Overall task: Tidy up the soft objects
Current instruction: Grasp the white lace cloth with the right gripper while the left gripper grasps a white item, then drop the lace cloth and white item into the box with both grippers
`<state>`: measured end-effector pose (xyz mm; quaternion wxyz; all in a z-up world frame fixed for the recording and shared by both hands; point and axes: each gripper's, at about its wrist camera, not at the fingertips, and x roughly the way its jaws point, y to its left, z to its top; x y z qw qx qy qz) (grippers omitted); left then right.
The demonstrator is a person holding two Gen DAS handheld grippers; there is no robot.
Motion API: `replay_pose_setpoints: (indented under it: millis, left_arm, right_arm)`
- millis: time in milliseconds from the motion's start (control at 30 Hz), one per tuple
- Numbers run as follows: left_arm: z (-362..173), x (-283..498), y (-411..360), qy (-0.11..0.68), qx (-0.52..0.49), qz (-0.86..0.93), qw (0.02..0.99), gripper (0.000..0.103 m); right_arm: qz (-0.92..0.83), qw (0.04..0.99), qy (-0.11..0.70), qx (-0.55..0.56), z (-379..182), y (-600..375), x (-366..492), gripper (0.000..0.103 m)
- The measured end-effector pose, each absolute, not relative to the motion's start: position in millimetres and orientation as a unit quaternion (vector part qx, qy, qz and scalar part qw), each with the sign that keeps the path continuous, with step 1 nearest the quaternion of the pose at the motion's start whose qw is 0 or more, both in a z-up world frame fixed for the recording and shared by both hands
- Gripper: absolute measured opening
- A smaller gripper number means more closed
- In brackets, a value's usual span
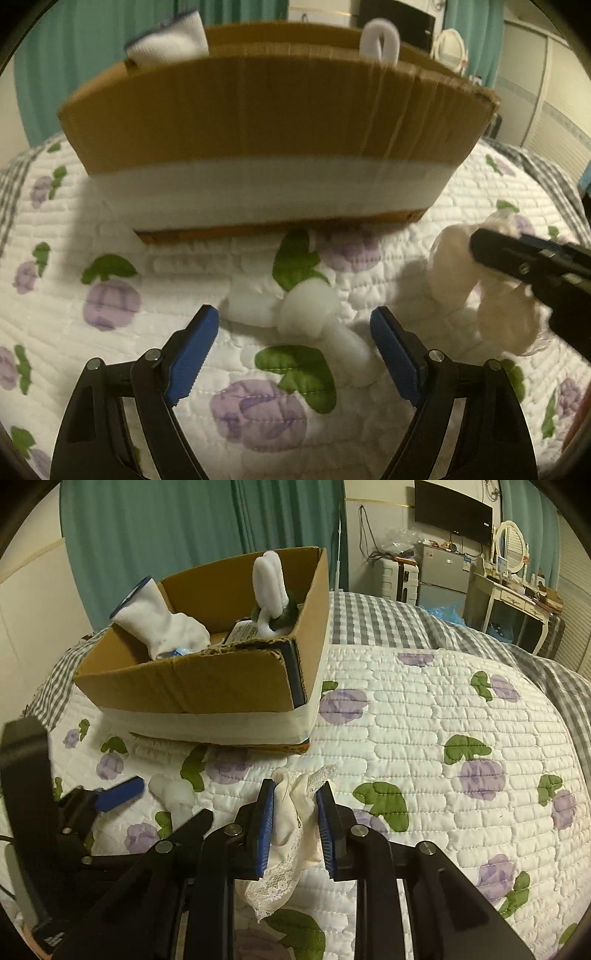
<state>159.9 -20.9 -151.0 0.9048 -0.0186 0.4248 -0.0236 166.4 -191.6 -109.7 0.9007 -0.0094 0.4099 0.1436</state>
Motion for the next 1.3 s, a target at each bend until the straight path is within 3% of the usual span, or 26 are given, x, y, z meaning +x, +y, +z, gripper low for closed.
replay_pose_setpoints:
  millis: [100,167,200,233,267,333,567,933,1300]
  left_arm:
    - [-152.7,158.1,-18.7,0.423,-0.023,-0.033,0.905,0.068]
    - [-151.0,155.2,-17.2,0.419,-0.017,-0.037,0.907,0.053]
    - [-150.4,153.5,-15.3,0.418,-0.016,-0.040,0.907,0.050]
    - [-149.8,151.9,-12.3,0.419,-0.023,-0.050,0.906,0.035]
    - [-149.4,151.3,-10.2,0.422,-0.033,-0.063,0.904,0.027]
    - [-146.4,146.3,-8.0,0.420,-0.034,-0.068,0.904,0.020]
    - [-133.6,128.0,-1.1,0.412,-0.010,-0.070,0.908,0.011]
    - [-61.0,72.2,32.8,0.358,0.001,-0.083,0.930,0.011]
    - [33.1,63.4,18.5,0.269,0.029,-0.095,0.958,0.011]
  right_arm:
    - [0.145,0.900,0.411,-0.008,-110.3,-191.8,166.5,0.022]
    - [0.145,0.900,0.411,-0.008,-110.3,-191.9,166.5,0.022]
    - [0.145,0.900,0.412,-0.009,-110.3,-191.9,166.5,0.022]
    - [0.145,0.900,0.412,-0.010,-110.2,-191.6,165.9,0.022]
    - [0.145,0.900,0.412,-0.011,-109.8,-190.9,165.0,0.022]
    - [0.145,0.900,0.410,-0.013,-109.3,-190.7,163.1,0.022]
    - [0.139,0.903,0.408,-0.007,-107.1,-196.3,156.9,0.022]
    - [0.137,0.914,0.381,0.010,-76.1,-203.4,116.4,0.022]
    - [0.151,0.942,0.299,-0.013,26.3,-184.7,95.0,0.022]
